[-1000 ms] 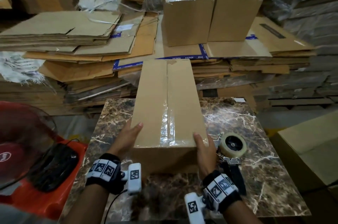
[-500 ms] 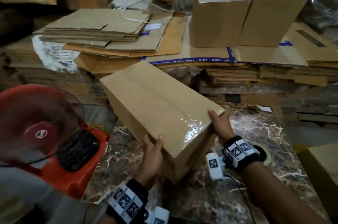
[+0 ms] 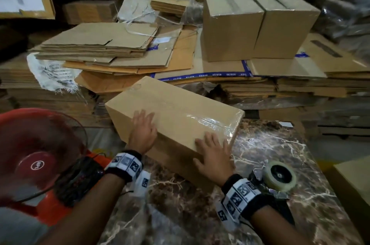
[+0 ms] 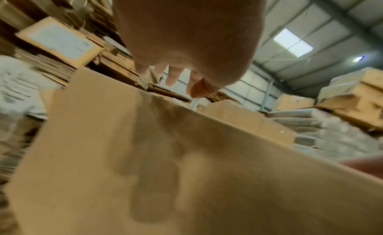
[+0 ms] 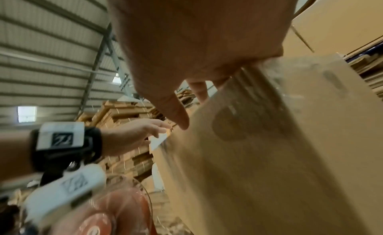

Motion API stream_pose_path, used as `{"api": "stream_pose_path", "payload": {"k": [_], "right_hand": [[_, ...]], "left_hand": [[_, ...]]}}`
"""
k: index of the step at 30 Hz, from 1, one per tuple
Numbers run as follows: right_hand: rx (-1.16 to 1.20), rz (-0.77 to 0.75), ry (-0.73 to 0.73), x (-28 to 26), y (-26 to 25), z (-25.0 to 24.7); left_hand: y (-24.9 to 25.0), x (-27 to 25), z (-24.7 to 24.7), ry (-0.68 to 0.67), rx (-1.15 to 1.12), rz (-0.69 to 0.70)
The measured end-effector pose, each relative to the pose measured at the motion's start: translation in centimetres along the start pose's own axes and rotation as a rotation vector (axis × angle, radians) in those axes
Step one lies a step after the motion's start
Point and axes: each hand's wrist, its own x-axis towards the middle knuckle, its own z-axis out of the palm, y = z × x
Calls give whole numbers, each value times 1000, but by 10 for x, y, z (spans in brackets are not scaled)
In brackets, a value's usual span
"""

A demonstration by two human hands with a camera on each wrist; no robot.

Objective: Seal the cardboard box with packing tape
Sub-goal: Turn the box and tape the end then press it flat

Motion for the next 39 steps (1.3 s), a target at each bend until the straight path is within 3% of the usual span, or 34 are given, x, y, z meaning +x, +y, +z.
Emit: {"api": "stream_pose_path", "payload": {"k": [2, 3, 8, 12, 14, 16, 18, 20, 24, 28, 31, 33, 37, 39], "right_hand": [[-50, -37, 23, -3, 5, 6], [-46, -63, 44, -5, 10, 5], [-1, -60, 42, 0, 51, -20], [-15, 205, 103, 20, 78, -40], [-54, 345, 146, 29, 79, -40], [-96, 448, 173, 33, 70, -34], [-64, 490, 171, 33, 56, -22], [12, 466, 153, 34, 42, -8], [90, 431, 184, 42, 38, 1], [61, 436, 210, 50, 64, -9], [137, 551, 196, 52, 76, -14], [288, 623, 164, 51, 76, -9], [597, 615, 249, 37, 55, 7], [800, 610, 256, 29, 36, 17]], "left_hand": [[-20, 12, -4, -176, 176, -48], [-25, 12, -3, -203, 247, -28], [-8, -23, -10, -114, 389, 93], [7, -49, -17, -43, 152, 236], [-2, -43, -24, 50, 59, 158], [-25, -25, -34, 137, 133, -33], [-60, -8, -42, 63, 107, -297], [-78, -5, -44, -47, -114, -414], [-95, -29, -28, -67, -312, -394], [-59, -70, -31, -102, -434, -390], [-33, -90, -31, -106, -518, -306], [-35, -84, -32, -1, -430, -255], [-57, -36, -33, 214, -404, -332], [-66, -11, -28, 148, -540, -379]]}}
